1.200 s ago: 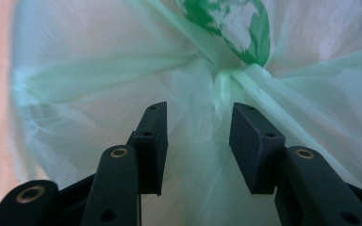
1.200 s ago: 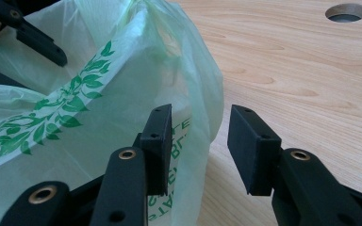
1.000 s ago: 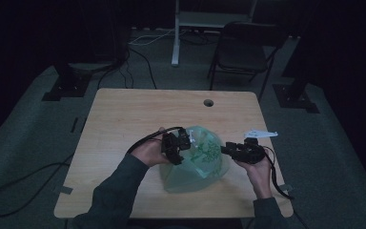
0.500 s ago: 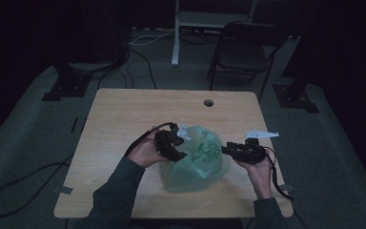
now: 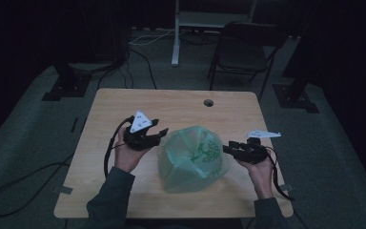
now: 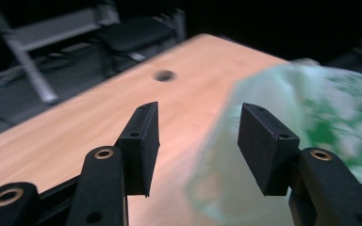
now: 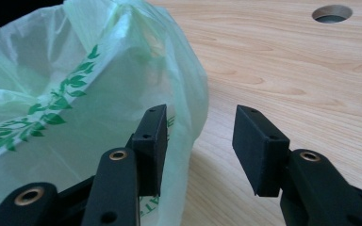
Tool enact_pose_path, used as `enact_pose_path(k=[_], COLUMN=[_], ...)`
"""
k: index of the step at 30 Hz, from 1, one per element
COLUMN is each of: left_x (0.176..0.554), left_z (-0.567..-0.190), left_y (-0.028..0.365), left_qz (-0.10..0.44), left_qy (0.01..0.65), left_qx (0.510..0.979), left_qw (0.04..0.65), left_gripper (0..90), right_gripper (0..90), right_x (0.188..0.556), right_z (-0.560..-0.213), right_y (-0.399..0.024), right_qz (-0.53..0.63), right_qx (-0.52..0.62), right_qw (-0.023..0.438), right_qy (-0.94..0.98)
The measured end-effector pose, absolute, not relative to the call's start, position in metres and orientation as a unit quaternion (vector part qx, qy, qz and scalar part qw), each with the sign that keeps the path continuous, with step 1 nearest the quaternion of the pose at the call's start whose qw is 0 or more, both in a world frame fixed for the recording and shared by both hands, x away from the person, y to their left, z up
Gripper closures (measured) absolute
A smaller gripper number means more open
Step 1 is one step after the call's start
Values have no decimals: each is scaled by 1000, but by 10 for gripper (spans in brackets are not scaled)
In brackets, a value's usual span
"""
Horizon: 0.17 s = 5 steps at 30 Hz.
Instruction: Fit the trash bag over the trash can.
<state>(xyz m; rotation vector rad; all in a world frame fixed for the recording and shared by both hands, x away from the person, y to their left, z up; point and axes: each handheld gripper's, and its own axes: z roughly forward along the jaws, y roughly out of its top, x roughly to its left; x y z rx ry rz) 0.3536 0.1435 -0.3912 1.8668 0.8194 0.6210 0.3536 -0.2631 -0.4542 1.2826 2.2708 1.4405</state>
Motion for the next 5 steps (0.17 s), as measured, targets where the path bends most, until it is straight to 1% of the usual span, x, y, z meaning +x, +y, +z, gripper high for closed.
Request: enact_pose_path(k=[5], left_x=[352], left_z=[-394], left_y=[159], left_qz=[271], left_qy=[364], left_qx=[745], left_qw=[488], left_gripper=[488], right_gripper=[519], right_x=[354], right_z=[-455], right_y=[-262], right_qz=[482], right_qx=[432], right_qw=[82], right_qy=[758])
